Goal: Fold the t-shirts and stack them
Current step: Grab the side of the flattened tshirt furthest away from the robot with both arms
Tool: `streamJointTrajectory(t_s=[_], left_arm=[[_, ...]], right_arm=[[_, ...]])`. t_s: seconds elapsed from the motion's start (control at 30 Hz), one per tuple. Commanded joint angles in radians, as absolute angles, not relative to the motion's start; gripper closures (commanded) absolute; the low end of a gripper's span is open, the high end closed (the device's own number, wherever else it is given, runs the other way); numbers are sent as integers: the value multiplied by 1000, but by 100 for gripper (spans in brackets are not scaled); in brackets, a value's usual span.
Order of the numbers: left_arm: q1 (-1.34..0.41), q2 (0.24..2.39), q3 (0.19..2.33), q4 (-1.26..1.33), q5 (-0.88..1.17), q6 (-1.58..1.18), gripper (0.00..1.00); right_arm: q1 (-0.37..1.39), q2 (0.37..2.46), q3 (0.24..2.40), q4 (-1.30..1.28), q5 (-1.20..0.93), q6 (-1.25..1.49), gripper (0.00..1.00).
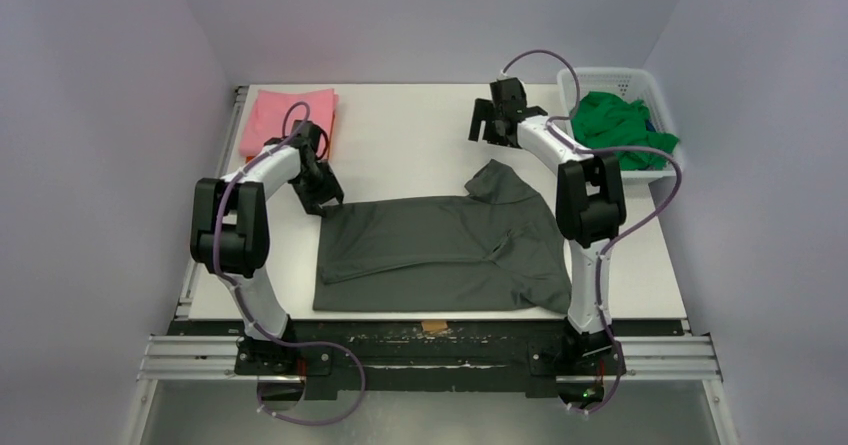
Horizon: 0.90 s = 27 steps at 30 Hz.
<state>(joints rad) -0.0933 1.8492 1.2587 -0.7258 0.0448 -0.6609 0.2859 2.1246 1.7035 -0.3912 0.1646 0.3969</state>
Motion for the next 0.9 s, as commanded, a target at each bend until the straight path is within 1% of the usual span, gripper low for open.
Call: streamJointTrajectory(t_s=[0.0, 0.1, 0.2, 0.47, 0.57, 0.77, 0.87], left_arm=[[-107, 1804, 1258, -794, -39, -653, 52], [-113, 1836, 1277, -838, -104, -654, 52], [-114, 1859, 1314, -863, -135, -657, 52], [-114, 1928, 1421, -826, -70, -610, 53], [-117, 1942, 1441, -846, -65, -603, 55], [-119, 1921, 1404, -867, -43, -588, 58], [-120, 1914, 1399, -863, -31, -577, 65]], right_arm=[[287, 2223, 1874, -434, 175, 367, 16], [286, 2276, 1935, -448, 174, 362, 16], [286, 2310, 1952, -444, 151, 357, 17], [287, 2346, 1940, -434, 126, 331, 17], [287, 2348, 1934, -432, 119, 325, 17], [286, 2346, 1923, -428, 100, 323, 20], [286, 2333, 1904, -417, 79, 325, 22]])
